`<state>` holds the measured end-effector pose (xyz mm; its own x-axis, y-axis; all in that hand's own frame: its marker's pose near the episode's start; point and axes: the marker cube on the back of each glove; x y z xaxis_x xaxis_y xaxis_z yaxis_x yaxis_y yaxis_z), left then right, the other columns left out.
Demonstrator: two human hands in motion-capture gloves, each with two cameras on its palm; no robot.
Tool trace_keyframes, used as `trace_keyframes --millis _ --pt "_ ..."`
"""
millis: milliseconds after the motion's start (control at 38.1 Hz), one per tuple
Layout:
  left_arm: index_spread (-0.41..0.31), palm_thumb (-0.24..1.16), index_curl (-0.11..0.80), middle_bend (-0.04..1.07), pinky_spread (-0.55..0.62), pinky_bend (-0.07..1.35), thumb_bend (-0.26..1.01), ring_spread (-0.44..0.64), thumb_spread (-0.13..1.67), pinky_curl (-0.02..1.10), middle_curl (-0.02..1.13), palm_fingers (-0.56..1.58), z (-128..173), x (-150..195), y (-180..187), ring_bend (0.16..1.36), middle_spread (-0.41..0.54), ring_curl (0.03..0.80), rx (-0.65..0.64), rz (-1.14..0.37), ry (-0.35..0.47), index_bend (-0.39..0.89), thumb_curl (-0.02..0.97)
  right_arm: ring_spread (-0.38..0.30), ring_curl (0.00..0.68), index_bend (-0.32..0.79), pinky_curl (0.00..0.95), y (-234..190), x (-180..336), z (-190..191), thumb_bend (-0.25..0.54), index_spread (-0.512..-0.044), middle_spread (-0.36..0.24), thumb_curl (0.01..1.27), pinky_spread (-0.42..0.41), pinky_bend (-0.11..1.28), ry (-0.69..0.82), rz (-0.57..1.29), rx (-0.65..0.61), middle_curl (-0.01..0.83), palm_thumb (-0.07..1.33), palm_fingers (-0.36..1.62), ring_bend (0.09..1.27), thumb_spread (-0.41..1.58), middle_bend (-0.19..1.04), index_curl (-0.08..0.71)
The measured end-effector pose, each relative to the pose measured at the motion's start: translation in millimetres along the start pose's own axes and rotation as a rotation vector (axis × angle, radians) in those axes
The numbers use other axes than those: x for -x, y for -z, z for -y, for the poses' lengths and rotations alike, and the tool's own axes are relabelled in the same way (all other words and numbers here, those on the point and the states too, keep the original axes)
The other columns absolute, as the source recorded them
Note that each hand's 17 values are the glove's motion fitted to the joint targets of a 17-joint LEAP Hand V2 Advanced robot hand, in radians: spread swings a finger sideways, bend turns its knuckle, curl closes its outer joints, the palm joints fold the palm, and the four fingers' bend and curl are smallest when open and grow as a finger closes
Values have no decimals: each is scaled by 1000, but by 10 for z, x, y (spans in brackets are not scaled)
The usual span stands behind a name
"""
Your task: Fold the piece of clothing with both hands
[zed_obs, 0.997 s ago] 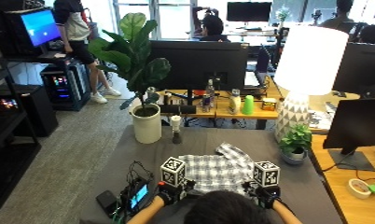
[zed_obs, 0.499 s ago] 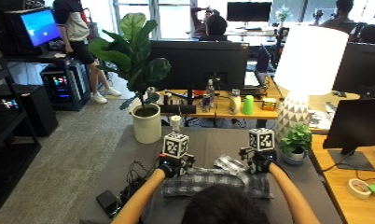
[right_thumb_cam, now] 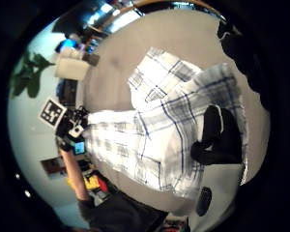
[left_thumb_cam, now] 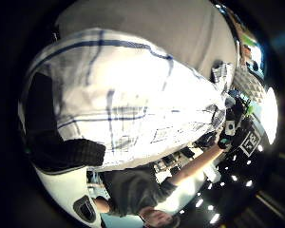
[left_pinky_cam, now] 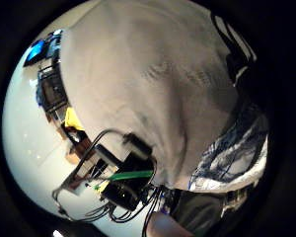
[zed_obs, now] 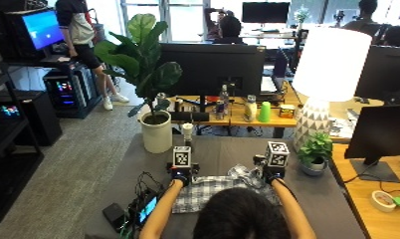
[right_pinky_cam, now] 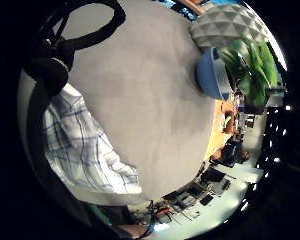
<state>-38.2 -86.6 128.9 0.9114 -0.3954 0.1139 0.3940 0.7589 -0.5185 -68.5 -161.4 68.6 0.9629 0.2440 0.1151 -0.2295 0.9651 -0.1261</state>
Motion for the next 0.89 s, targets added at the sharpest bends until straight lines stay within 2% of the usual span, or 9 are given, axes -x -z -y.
trace_keyframes --millis 79,157,289,420,525,577,604,682,892 --pt "-222 277 529 304 -282 416 541 -288 1587 500 653 840 40 -170 47 616 -259 514 -37 46 -5 135 408 -186 473 9 452 9 -382 -65 -28 -249 -122 678 -169 527 -98 -66 8 480 995 846 587 622 259 378" --pt "-194 242 530 188 -228 410 521 -230 1575 496 630 655 -111 -212 87 539 -205 498 -143 77 -31 172 401 -160 457 21 440 10 -579 -249 -43 -243 -99 648 -134 521 -155 -99 74 476 914 825 575 784 264 336" --pt "-168 183 522 81 -154 377 482 -151 1557 465 535 584 -352 -346 -75 464 -146 447 -249 73 -156 191 386 -105 450 37 443 -167 -861 -547 -72 -233 -67 568 -58 544 -260 -130 178 473 735 709 537 978 258 297" --pt "-138 110 509 52 -100 408 426 -84 1524 455 457 506 -154 -478 -495 465 -79 427 -265 81 -239 177 349 -48 434 62 436 -455 -1036 -681 -63 -226 -29 496 27 563 -348 -69 204 457 624 623 510 1085 224 266" --pt "-115 35 498 64 -16 382 370 -16 1486 445 414 366 -388 -504 -707 477 -22 423 -249 118 -225 174 298 -5 418 74 431 -739 -1124 -677 -42 -218 -2 455 79 582 -384 43 192 448 577 575 479 1138 211 248" --pt "-87 -23 478 79 55 417 321 48 1443 462 405 237 -398 -499 -814 489 26 434 -269 115 -222 122 273 12 415 82 428 -974 -1271 -455 -37 -214 6 438 104 581 -383 64 146 445 560 553 473 1154 206 244" --pt "-73 -51 464 81 107 423 292 94 1417 459 397 152 -375 -496 -877 492 54 434 -277 96 -228 99 259 13 400 103 424 -1108 -1364 -293 -24 -214 6 434 95 577 -376 61 108 448 574 519 425 1161 218 246" --pt "-54 -58 440 108 191 439 243 163 1385 447 373 108 -330 -480 -1028 516 95 426 -278 4 -260 110 235 9 396 86 421 -1345 -1509 19 -7 -211 1 425 71 591 -360 21 11 448 598 551 418 1180 237 235" --pt "-45 -41 410 170 342 342 144 265 1327 384 347 31 -307 -434 -1102 509 115 383 -278 -68 -263 167 197 -82 407 55 427 -1229 -1260 -59 41 -194 -19 424 -103 690 -337 -43 -31 438 749 876 551 1204 219 194"
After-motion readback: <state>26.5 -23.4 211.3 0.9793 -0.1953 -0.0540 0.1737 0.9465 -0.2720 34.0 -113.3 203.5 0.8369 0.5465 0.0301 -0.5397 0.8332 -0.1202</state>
